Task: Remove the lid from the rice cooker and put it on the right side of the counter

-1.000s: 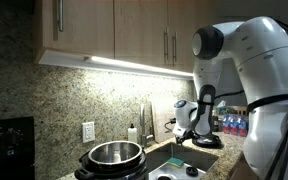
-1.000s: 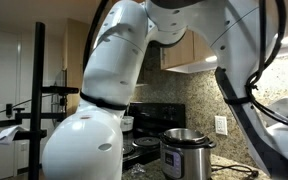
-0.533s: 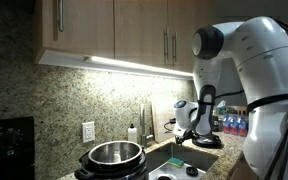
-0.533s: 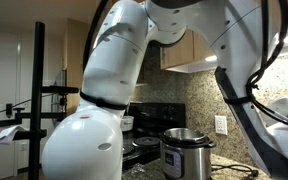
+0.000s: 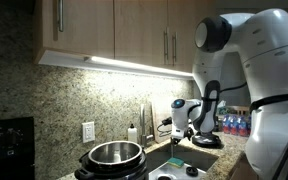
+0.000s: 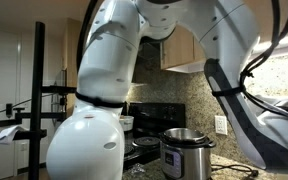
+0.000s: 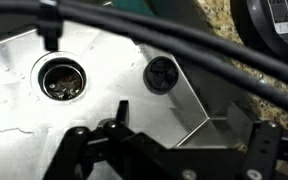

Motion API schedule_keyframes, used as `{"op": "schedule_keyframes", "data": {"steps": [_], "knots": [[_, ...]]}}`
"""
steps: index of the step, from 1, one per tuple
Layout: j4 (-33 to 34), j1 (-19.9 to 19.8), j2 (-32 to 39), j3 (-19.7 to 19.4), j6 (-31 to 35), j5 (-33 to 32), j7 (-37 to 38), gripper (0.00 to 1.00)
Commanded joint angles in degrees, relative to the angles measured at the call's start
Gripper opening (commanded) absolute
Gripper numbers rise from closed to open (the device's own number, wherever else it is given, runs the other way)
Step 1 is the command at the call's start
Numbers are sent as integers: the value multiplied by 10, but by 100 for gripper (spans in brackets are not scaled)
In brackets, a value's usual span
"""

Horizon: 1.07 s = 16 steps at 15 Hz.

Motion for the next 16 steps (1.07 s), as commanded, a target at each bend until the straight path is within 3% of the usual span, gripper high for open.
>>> {"op": "schedule_keyframes", "data": {"steps": [1,4,8,14,16], "knots": [[-87,-3,-104,2,30,-93,-34,100],[-155,-9,-157,-12,82,-122,-98,100],[-217,-25,-184,-38,124,-84,-243,100],[-273,-27,-276,-45,60,50,-423,100],[-244,-12,-277,-46,53,81,-442,100]]}}
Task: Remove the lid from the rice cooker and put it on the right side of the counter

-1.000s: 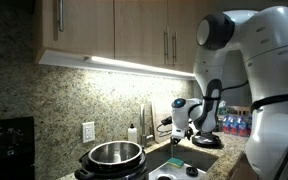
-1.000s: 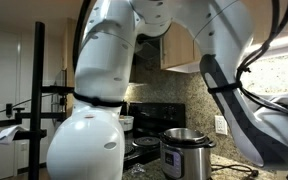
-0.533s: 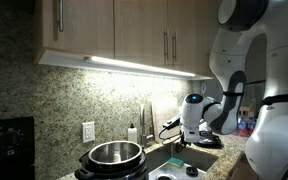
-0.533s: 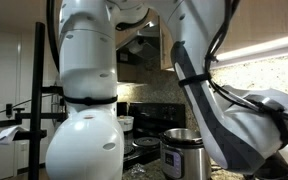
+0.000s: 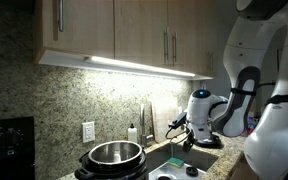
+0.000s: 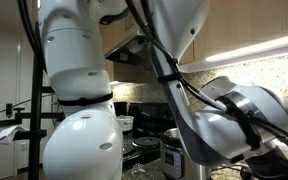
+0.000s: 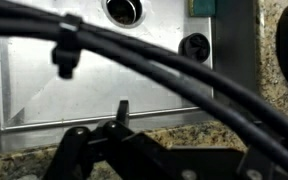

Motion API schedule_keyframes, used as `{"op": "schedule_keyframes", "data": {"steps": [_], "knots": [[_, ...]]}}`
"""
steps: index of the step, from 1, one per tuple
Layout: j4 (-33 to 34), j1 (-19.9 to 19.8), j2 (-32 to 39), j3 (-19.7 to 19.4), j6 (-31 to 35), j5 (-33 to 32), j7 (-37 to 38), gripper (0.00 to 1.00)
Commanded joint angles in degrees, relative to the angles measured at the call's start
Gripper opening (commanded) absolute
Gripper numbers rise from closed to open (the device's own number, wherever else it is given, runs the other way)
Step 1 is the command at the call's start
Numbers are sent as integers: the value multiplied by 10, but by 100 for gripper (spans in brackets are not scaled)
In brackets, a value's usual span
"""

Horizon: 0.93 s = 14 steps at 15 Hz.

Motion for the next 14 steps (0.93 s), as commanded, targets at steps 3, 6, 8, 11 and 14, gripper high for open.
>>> {"op": "schedule_keyframes", "data": {"steps": [3,6,8,11,14], "knots": [[-28,25,-126,-12,-24,132,-140,100],[1,87,-131,-50,-19,91,-67,100],[-12,121,-173,-72,-35,88,-66,100],[3,124,-157,-71,-33,90,-66,100],[-1,135,-175,-80,-41,90,-66,100]]}}
